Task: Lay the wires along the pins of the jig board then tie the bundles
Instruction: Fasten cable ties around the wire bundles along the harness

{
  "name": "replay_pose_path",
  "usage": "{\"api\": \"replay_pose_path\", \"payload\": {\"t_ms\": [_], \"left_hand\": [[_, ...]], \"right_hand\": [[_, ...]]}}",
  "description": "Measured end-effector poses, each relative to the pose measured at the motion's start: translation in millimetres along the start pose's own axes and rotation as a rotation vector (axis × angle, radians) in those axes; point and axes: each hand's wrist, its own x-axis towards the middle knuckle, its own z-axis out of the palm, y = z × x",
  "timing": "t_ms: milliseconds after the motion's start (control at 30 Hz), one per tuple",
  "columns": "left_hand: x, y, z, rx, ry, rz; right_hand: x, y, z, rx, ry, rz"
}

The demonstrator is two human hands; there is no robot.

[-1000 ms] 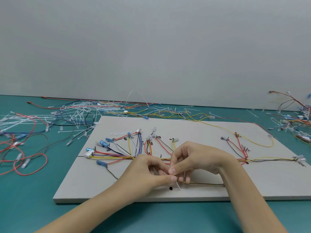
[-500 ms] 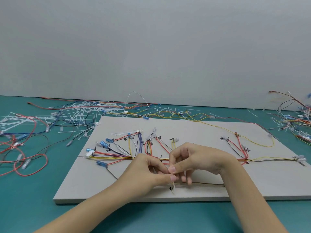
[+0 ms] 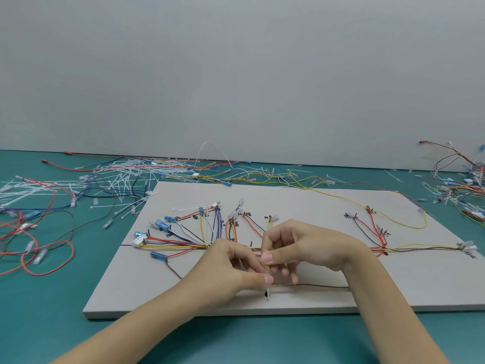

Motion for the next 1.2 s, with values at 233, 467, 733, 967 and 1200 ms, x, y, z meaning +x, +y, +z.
{"api": "replay_pose_path", "payload": {"t_ms": [233,467,733,967,1200], "left_hand": [[-2.5,-5.0,1.9,0.135,0.001,0.029],[-1.7,-11.0,4.5,0.166,0.024,0.065],[-2.4,-12.6,6.3,0.194,0.024,0.096],[-2.5,-13.9,6.6,0.316,0.000,0.101],[3.0,-14.9,6.8,0.310,-0.006,0.052]], "right_hand": [[-3.6,-2.5,-6.2,0.090,0.143,-0.086],[-5.5,-1.0,-5.4,0.051,0.065,0.001],[1.4,0.5,1.0,0.011,0.028,-0.015],[4.0,0.7,-0.4,0.086,0.118,-0.069],[5.1,0.9,-2.3,0.120,0.139,-0.063]]}}
